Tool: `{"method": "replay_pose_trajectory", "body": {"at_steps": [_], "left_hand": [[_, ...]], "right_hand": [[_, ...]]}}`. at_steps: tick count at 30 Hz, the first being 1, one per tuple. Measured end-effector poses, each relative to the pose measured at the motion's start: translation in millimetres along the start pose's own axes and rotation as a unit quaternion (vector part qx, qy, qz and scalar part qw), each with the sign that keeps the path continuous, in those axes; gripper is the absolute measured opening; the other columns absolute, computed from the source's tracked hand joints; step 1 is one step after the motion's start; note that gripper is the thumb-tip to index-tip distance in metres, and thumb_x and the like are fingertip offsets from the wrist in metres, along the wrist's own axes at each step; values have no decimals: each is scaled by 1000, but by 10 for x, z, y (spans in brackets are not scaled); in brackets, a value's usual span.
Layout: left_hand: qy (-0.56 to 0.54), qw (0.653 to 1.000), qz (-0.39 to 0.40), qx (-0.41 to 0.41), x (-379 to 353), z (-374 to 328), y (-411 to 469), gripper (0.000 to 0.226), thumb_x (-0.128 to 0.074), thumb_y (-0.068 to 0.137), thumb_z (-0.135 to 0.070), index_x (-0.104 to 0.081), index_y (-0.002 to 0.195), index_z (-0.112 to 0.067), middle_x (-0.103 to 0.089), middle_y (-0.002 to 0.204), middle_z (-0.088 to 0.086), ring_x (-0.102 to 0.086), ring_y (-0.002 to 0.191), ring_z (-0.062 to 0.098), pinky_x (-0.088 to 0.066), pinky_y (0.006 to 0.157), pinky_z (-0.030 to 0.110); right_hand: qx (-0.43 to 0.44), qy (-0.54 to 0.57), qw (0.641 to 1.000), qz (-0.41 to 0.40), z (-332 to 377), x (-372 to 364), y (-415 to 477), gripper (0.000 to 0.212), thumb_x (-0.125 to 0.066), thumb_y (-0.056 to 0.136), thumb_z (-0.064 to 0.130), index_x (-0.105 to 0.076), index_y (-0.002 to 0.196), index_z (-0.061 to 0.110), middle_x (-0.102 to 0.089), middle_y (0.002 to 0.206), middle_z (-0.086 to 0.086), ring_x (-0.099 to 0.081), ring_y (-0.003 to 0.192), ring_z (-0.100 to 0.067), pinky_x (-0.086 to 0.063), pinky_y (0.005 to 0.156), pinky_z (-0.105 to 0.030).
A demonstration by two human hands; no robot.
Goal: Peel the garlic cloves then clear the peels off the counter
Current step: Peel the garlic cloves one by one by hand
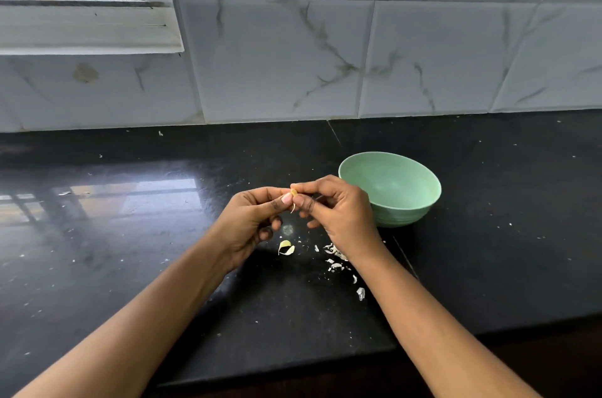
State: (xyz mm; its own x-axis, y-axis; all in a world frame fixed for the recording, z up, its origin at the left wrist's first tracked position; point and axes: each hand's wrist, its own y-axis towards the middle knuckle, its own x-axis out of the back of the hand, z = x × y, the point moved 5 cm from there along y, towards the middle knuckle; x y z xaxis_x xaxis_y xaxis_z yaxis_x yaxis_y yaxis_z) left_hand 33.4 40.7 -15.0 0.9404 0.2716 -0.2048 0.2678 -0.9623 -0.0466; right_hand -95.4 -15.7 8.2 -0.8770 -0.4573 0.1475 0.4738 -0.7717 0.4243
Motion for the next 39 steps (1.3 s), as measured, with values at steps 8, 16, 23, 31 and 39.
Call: {"method": "replay_pose_trajectory", "body": {"at_steps": [8, 16, 23, 31, 39], "left_hand": [[28, 997, 77, 10, -170, 22, -88, 31, -70, 69, -12, -60, 97, -14, -72, 75, 7, -63, 50, 11, -45, 39, 17], [540, 806, 55, -235, -205, 61, -78, 31, -57, 76, -61, -64, 100, -43, -64, 109, -21, -54, 104, -2, -47, 89, 24], [584, 781, 76, -209, -179, 129, -24, 52, -51, 75, -63, -60, 118, -36, -59, 123, -15, -49, 117, 8, -41, 98, 29], [565, 797, 73, -200, -163, 129, 9, 54, -48, 73, -69, -61, 115, -38, -61, 121, -16, -52, 114, 9, -43, 97, 33], [547, 800, 55, -239, -176, 63, -20, 36, -58, 79, -58, -64, 109, -38, -63, 112, -21, -54, 109, 5, -43, 93, 28]], "right_hand": [[-31, -37, 999, 23, 103, 219, -266, 17, -69, 84, 8, -64, 82, 24, -71, 81, -2, -69, 75, -12, -56, 62, -31], [-79, -337, 934, 89, 206, 900, -378, 12, -74, 81, 16, -73, 87, 27, -66, 70, 13, -60, 61, 2, -52, 63, -17], [23, -523, 844, 118, 79, 773, -512, 8, -69, 84, 23, -73, 91, 21, -64, 89, 5, -63, 85, -19, -49, 72, -34], [152, -595, 780, 122, 48, 697, -553, 21, -79, 64, 3, -64, 68, 18, -58, 69, 8, -59, 65, -16, -48, 40, -31], [137, -554, 817, 79, -4, 726, -574, 8, -76, 76, 12, -68, 74, 15, -60, 73, 4, -64, 67, -18, -52, 48, -33]]}}
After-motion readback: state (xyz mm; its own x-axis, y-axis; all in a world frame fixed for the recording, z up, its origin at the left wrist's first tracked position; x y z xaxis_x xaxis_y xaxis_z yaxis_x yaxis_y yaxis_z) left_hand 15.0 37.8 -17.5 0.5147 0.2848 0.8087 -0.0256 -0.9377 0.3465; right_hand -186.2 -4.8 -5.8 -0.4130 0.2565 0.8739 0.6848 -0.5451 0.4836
